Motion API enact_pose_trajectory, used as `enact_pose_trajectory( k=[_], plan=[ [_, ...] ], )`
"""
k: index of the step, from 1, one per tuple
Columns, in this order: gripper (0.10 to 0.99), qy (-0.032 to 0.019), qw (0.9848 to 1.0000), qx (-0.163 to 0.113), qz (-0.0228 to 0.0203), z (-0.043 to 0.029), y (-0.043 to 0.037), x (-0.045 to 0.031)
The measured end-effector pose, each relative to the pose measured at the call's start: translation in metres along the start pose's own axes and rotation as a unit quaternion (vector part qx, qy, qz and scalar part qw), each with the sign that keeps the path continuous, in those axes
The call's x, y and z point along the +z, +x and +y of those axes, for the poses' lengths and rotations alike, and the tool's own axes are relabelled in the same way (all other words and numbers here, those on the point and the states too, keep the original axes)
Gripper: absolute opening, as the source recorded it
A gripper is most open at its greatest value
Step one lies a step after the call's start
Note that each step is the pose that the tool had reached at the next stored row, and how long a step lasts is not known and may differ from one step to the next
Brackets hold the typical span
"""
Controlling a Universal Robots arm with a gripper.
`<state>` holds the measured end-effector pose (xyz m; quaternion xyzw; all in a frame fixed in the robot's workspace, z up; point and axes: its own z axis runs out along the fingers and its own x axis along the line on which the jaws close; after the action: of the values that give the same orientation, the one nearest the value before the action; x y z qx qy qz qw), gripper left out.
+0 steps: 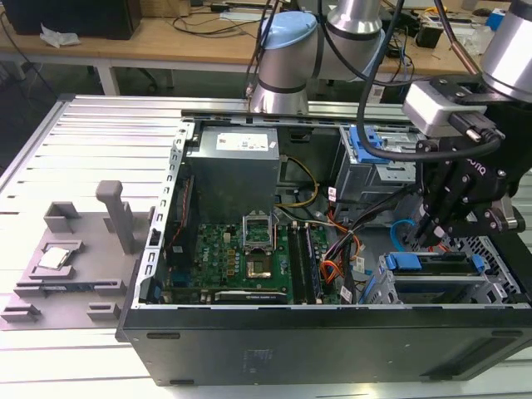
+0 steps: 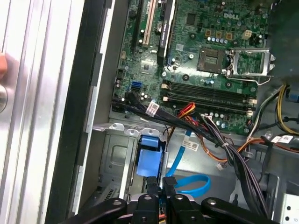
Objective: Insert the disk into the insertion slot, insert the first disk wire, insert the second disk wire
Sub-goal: 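Insert the second disk wire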
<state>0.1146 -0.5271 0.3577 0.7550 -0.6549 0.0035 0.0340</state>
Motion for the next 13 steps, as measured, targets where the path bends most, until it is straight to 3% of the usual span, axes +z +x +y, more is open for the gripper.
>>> enact_pose_trajectory(
  k=[7,13],
  plan=[
    [0.165,-0.0005,1.0000,0.006,-0.0005,-0.0071,0.0080,0.0062],
    [0.165,-0.0013,0.9999,0.012,-0.0008,-0.0133,0.0098,0.0119]
  ],
)
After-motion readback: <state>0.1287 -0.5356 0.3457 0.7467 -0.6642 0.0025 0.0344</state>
